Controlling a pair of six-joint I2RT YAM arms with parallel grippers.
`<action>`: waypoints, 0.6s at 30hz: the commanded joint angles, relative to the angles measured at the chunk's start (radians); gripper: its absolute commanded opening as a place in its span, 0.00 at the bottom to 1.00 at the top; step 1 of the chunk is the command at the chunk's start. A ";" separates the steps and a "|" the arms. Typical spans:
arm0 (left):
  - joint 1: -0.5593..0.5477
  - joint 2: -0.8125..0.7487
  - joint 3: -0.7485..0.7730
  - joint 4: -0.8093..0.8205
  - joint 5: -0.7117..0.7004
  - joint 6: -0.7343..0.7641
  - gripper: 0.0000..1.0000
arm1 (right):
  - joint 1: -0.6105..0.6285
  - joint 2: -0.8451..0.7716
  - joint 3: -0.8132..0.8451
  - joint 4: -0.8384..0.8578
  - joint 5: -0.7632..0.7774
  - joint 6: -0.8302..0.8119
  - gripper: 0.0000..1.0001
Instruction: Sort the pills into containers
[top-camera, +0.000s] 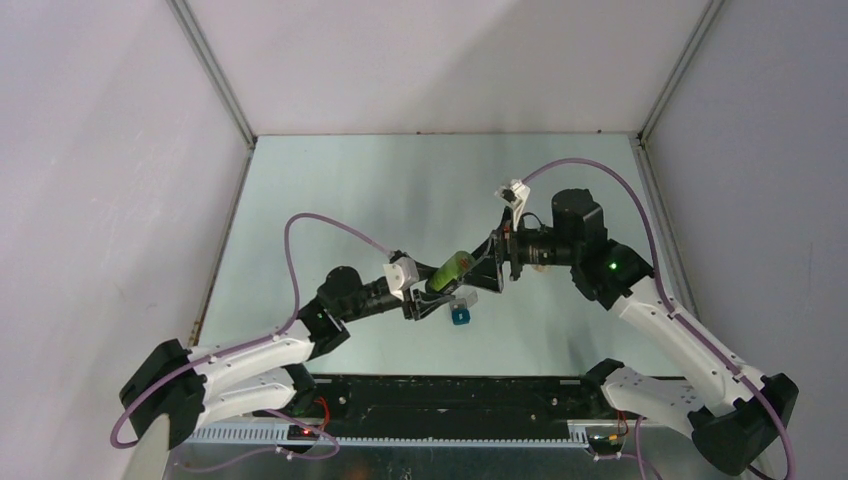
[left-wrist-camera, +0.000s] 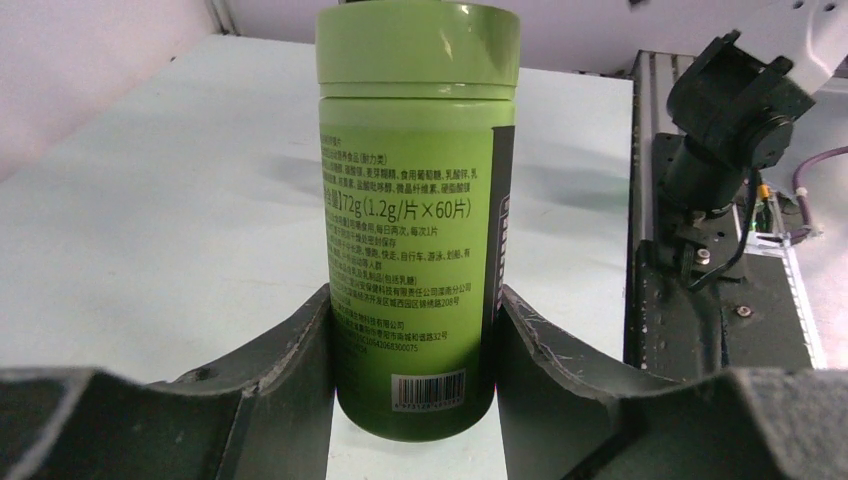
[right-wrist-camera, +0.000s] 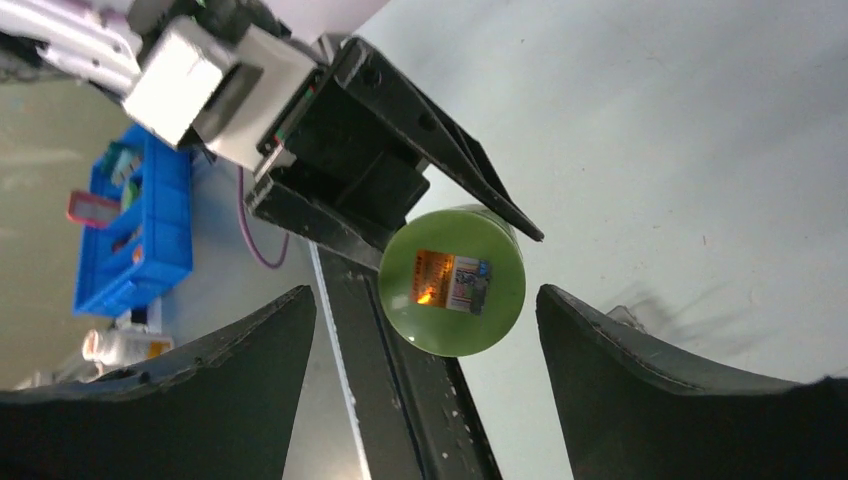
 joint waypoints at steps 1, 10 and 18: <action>-0.003 -0.022 0.065 0.032 0.072 0.013 0.00 | -0.002 0.001 0.014 -0.046 -0.098 -0.177 0.83; -0.002 -0.016 0.079 0.008 0.120 0.021 0.00 | 0.006 0.011 0.014 0.004 -0.006 -0.162 0.51; -0.002 -0.021 0.106 -0.098 0.030 0.072 0.00 | 0.056 0.030 0.014 0.073 0.251 0.020 0.26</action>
